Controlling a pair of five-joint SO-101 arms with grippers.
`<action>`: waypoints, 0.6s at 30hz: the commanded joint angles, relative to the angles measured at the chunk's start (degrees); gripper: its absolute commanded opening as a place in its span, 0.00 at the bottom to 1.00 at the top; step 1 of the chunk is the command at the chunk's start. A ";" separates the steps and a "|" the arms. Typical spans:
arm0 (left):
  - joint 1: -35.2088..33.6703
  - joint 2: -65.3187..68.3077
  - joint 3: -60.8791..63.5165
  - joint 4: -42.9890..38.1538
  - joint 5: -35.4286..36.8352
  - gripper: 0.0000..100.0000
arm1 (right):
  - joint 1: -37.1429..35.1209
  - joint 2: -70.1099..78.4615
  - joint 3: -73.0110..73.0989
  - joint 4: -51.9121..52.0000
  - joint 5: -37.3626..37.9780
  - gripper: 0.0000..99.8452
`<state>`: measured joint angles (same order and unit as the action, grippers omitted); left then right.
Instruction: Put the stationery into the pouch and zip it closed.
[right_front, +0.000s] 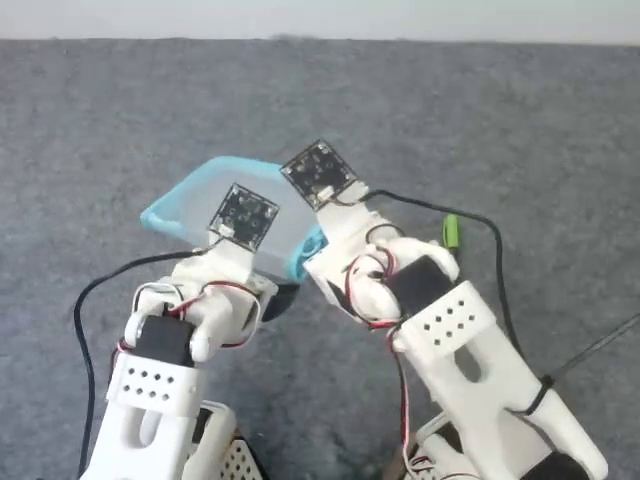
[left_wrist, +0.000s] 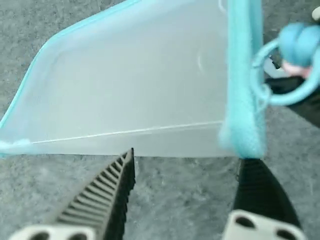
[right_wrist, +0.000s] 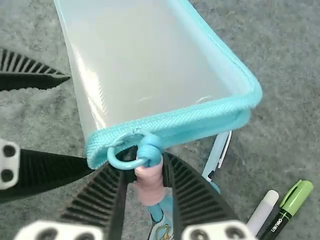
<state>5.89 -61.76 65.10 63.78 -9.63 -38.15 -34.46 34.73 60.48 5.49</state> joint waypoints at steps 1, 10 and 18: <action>0.70 -5.89 -2.51 -0.70 1.05 0.32 | -0.57 -1.36 -0.70 0.22 1.14 0.01; 0.97 -11.87 -2.42 0.88 2.99 0.32 | -1.01 1.01 -0.79 0.13 1.14 0.01; 6.95 -11.96 -1.45 1.67 2.99 0.31 | -3.21 1.10 -0.88 -0.04 1.14 0.01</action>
<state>10.90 -72.40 65.10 65.27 -7.78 -40.53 -32.88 34.73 60.48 5.93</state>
